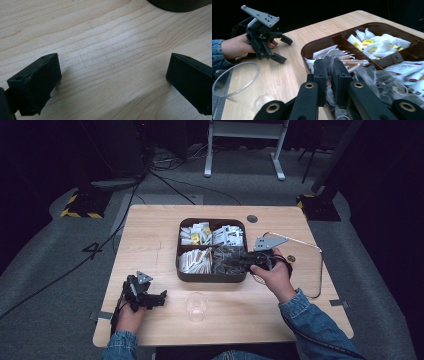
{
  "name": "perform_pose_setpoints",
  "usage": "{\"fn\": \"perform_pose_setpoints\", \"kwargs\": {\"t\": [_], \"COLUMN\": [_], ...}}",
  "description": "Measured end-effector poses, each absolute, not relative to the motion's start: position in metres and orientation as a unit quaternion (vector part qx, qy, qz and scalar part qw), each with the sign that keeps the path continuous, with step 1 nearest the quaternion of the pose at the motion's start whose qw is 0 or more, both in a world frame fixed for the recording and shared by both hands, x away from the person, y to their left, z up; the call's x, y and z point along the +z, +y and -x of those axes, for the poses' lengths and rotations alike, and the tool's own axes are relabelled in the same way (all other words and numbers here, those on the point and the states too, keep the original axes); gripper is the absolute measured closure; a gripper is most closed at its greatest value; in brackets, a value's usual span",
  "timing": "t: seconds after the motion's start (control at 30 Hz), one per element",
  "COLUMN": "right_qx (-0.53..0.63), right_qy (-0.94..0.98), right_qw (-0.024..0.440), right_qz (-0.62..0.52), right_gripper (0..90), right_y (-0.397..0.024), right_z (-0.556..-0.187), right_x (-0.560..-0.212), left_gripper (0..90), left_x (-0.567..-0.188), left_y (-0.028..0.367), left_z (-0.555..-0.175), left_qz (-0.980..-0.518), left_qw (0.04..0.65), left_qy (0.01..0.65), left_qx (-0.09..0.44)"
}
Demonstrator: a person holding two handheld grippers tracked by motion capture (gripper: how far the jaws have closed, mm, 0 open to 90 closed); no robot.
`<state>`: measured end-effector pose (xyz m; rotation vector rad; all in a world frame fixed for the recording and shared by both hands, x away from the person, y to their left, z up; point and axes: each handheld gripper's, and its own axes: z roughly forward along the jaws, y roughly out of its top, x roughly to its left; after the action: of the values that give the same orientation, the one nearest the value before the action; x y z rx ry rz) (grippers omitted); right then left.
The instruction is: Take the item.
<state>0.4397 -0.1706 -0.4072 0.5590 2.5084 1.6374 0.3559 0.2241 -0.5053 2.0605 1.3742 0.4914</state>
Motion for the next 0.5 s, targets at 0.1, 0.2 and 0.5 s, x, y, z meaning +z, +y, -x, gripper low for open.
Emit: {"fn": "perform_pose_setpoints", "kwargs": {"t": [0.1, 0.2, 0.5], "right_qx": [0.537, 0.541, 0.546], "right_qy": [0.824, 0.823, 0.825], "right_qw": [0.045, 0.043, 0.035], "right_qz": [-0.175, -0.167, -0.141], "right_gripper": [83.5, 83.4, 83.4], "right_y": [-0.165, -0.16, -0.145], "right_z": [-0.434, -0.428, -0.41], "right_x": [-0.407, -0.405, -0.401], "left_gripper": [0.1, 0.0, 0.0], "left_x": [-0.505, -0.505, -0.505], "left_y": [0.224, 0.224, 0.224], "left_z": [-0.356, -0.357, -0.358], "left_qz": [-0.778, -0.777, -0.776], "left_qw": [0.303, 0.302, 0.302], "left_qy": [0.518, 0.519, 0.523], "left_qx": [0.185, 0.186, 0.185]}}
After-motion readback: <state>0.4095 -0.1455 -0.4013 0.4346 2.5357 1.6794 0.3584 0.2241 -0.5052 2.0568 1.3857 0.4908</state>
